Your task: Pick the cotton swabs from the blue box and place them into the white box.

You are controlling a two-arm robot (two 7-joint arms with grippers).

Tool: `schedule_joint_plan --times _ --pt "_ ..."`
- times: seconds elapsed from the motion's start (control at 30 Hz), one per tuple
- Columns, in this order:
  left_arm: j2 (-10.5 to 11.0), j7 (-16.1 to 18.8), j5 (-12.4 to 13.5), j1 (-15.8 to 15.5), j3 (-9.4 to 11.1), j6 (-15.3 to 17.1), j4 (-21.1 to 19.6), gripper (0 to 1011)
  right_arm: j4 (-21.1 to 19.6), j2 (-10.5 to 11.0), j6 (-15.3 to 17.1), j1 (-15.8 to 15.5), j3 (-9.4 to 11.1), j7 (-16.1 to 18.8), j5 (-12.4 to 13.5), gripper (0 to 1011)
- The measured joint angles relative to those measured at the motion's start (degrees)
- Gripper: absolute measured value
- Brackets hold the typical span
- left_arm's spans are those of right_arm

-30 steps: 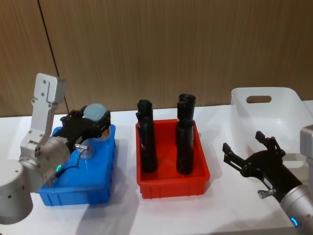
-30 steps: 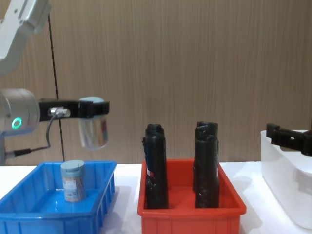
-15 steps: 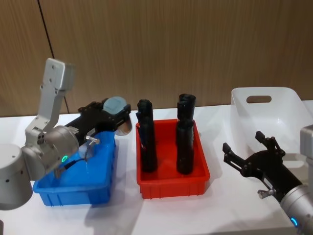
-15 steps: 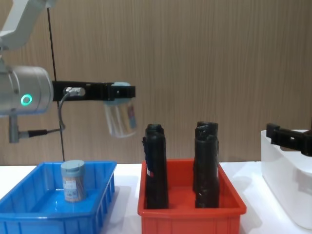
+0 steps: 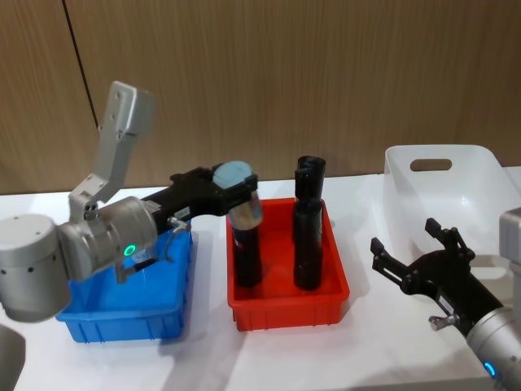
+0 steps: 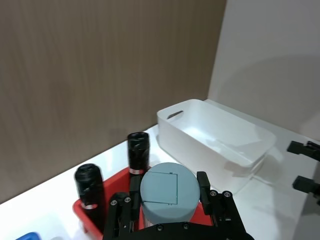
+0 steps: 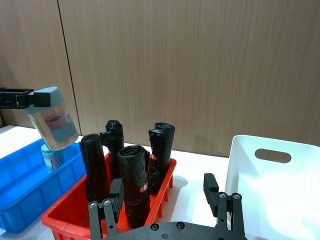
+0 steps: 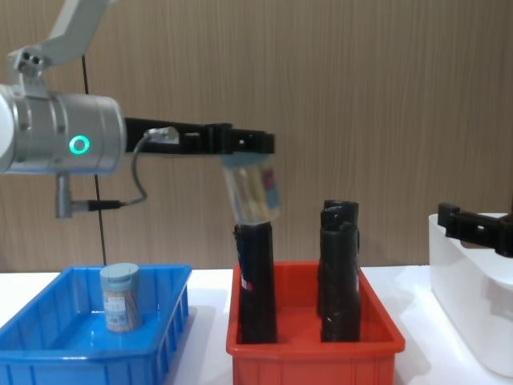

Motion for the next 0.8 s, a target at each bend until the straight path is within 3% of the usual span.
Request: schedule_joint_plan --times 0.47,0.8 --pt "-3.1 -8.1 0.8 -5.6 2.0 2.7 6.1 682 0.0 0.0 0.0 0.0 0.0 0.0 0.0 1003" --pt "-4.5 -11.1 2.1 -8.3 3.1 3.5 9.2 682 0.0 0.0 0.0 0.0 0.0 0.0 0.0 1003"
